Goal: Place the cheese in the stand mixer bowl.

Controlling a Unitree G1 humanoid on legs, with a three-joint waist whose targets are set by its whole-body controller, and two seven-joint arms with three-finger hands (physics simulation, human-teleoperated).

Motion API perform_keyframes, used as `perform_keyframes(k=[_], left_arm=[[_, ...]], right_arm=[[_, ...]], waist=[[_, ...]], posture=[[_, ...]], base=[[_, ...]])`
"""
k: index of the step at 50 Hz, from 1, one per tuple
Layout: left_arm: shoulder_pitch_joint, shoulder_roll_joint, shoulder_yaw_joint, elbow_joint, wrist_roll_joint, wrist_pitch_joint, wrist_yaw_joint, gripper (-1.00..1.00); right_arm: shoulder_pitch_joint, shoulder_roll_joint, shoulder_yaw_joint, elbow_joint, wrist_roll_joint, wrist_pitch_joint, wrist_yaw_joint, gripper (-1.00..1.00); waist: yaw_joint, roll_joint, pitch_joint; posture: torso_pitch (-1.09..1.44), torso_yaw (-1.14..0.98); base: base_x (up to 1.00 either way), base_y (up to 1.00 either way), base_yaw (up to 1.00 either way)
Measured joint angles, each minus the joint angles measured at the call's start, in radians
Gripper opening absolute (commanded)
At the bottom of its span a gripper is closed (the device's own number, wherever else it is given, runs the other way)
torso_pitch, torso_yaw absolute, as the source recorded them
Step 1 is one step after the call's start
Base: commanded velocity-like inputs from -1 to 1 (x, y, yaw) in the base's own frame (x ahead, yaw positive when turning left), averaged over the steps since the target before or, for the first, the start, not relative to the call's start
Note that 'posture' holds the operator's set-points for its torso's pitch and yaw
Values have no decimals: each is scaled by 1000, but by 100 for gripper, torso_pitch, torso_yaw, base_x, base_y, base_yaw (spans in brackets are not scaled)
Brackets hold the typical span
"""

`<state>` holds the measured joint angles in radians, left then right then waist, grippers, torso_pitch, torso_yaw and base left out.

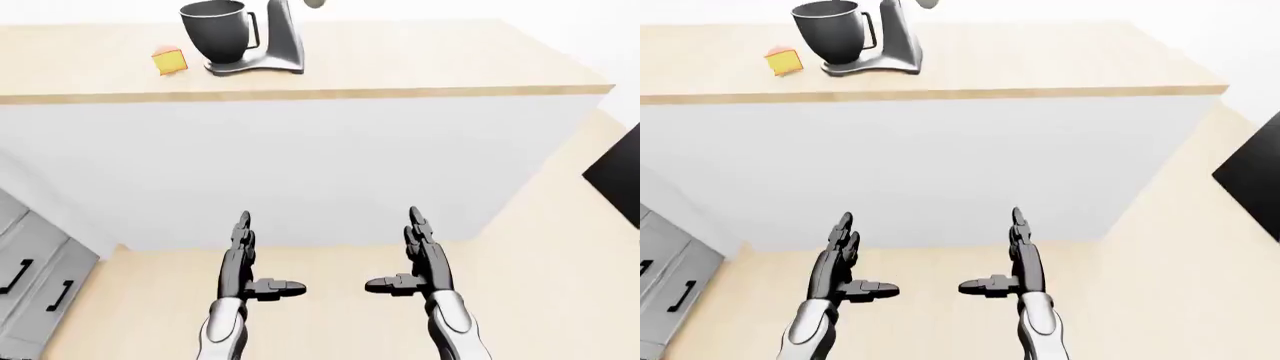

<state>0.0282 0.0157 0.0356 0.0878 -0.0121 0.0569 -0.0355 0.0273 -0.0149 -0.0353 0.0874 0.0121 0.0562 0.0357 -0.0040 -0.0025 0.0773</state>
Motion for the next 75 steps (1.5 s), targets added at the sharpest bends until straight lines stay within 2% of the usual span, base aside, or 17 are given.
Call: perform_keyframes(k=[1,3,5,7,16,18,20,23,26,35,43,59,64,67,68,71,75], left_arm=[[-1,2,1,-17,-1,-3,-1,100],[-22,5,5,-60,-1,-28,0,100],[-24,5,5,-71,2,-48,0,100],[-9,3,1,-73,4,-41,-2,100],[-14,5,4,-85,11,-10,-2,100],[-11,5,3,-111,16,-6,0,100],[-7,6,3,-217,20,61,4,100],[-31,8,7,-309,23,99,7,100],[-34,6,5,-305,28,75,8,100],[-51,14,20,-391,34,190,10,100],[-102,22,31,-528,28,278,13,100],[-139,36,54,-667,24,391,21,100],[-153,37,52,-684,19,427,19,100],[-171,46,66,-696,12,431,18,100],[-170,51,74,-694,11,426,20,100],[-167,55,93,-682,11,428,28,100],[-175,60,94,-701,5,443,29,100]], right_arm=[[1,0,0,-19,0,1,-2,100],[-16,-2,-8,-66,0,-15,-12,100],[-19,0,-9,-70,-1,-30,-20,100],[-7,2,-10,-60,5,-30,-22,100],[4,-3,-8,-106,-3,-2,-31,100],[3,-3,-12,-135,-5,-7,-30,100],[-12,-16,-12,-251,-21,65,-34,100],[-57,-19,-27,-358,-40,93,-38,100],[-66,-17,-23,-382,-47,82,-35,100],[-64,-23,-36,-411,-62,170,-26,100],[-109,-38,-54,-531,-79,231,-17,100],[-157,-48,-21,-616,-208,370,0,100],[-152,-53,-54,-602,-238,387,4,100],[-155,-50,-54,-611,-248,395,2,100],[-155,-44,-45,-619,-250,396,3,100],[-158,-40,-22,-626,-250,401,12,100],[-169,-44,-33,-630,-250,408,14,100]], waist=[[-1,-4,-10],[6,-4,-60],[7,-10,-41],[8,-9,-54],[8,-4,-61],[8,-4,-65],[7,-3,-58],[9,-4,-74],[9,-6,-88],[9,-5,-61],[8,-4,-68],[11,-4,-63],[-3,24,-56],[-2,62,-55],[3,53,-49],[3,56,-48],[-2,22,-49]], posture=[[0,0],[0,0],[0,0],[0,0],[0,0],[0,0],[0,0],[0,0],[0,0],[0,0],[0,0],[0,0],[0,0],[0,0],[0,0],[0,0],[0,0]], base=[[0,0,0],[0,0,0],[0,0,0],[0,0,0],[0,0,0],[0,0,0],[0,0,0],[0,0,0],[0,0,0],[0,0,0],[0,0,0],[0,1,0],[0,21,0],[0,21,0],[0,21,0],[0,22,0],[0,25,0]])
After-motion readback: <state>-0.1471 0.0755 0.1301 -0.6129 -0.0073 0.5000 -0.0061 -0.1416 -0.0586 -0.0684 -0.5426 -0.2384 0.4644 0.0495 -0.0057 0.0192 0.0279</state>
